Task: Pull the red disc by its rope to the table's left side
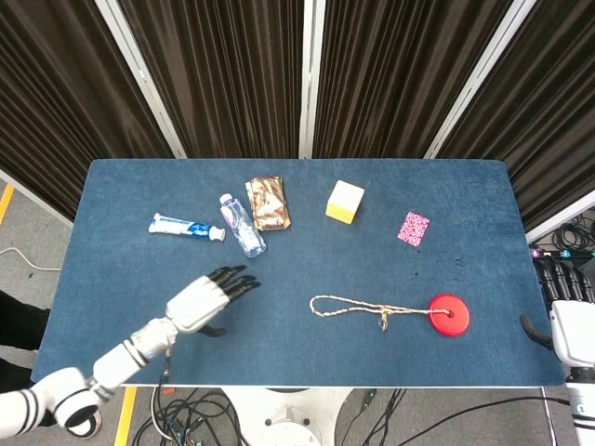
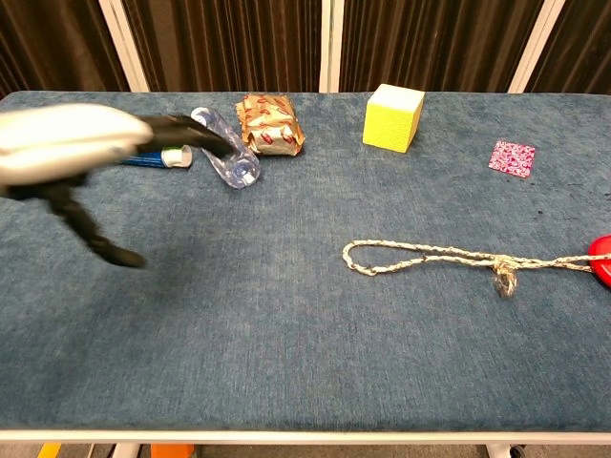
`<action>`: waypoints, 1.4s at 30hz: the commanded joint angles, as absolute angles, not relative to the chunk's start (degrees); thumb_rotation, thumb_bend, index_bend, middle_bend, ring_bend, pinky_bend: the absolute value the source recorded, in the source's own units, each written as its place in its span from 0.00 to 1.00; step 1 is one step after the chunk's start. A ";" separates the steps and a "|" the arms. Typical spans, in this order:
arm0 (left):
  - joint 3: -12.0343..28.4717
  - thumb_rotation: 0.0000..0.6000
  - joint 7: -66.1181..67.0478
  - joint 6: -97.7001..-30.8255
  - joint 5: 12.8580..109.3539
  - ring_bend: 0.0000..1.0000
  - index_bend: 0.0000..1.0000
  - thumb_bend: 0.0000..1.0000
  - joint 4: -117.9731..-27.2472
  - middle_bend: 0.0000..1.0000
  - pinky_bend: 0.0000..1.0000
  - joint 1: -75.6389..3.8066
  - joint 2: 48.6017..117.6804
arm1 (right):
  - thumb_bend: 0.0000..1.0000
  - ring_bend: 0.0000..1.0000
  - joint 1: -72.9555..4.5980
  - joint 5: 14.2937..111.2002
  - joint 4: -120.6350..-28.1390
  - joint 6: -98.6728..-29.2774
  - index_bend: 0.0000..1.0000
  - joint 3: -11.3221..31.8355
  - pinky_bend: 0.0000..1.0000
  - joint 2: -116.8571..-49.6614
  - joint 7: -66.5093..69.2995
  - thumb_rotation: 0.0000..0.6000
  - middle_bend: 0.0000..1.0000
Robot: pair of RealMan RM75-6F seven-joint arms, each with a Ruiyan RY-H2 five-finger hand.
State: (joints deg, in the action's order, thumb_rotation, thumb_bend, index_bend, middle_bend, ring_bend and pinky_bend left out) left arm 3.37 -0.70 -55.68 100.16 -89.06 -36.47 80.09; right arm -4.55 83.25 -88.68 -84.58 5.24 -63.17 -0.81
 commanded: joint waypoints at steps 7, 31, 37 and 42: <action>3.50 1.00 -8.17 -49.81 101.24 0.00 0.08 0.10 -79.16 0.12 0.16 -45.87 90.72 | 0.18 0.00 -4.00 82.46 -87.14 -84.69 0.00 5.42 0.00 -62.94 1.34 1.00 0.00; -1.18 1.00 -18.23 -48.76 102.74 0.00 0.08 0.18 -65.62 0.14 0.16 -56.35 100.27 | 0.20 0.00 -2.81 81.35 -83.25 -85.01 0.00 5.82 0.00 -63.50 6.08 1.00 0.00; -1.62 1.00 -18.82 -47.18 101.86 0.00 0.08 0.19 -65.44 0.14 0.16 -58.36 99.91 | 0.20 0.00 -2.69 81.27 -82.44 -85.20 0.00 6.05 0.00 -63.83 6.88 1.00 0.00; -1.80 1.00 -18.09 -44.14 100.23 0.00 0.08 0.23 -66.18 0.16 0.16 -59.93 99.24 | 0.21 0.00 -2.57 81.29 -81.96 -85.39 0.00 6.18 0.00 -64.00 7.35 1.00 0.00</action>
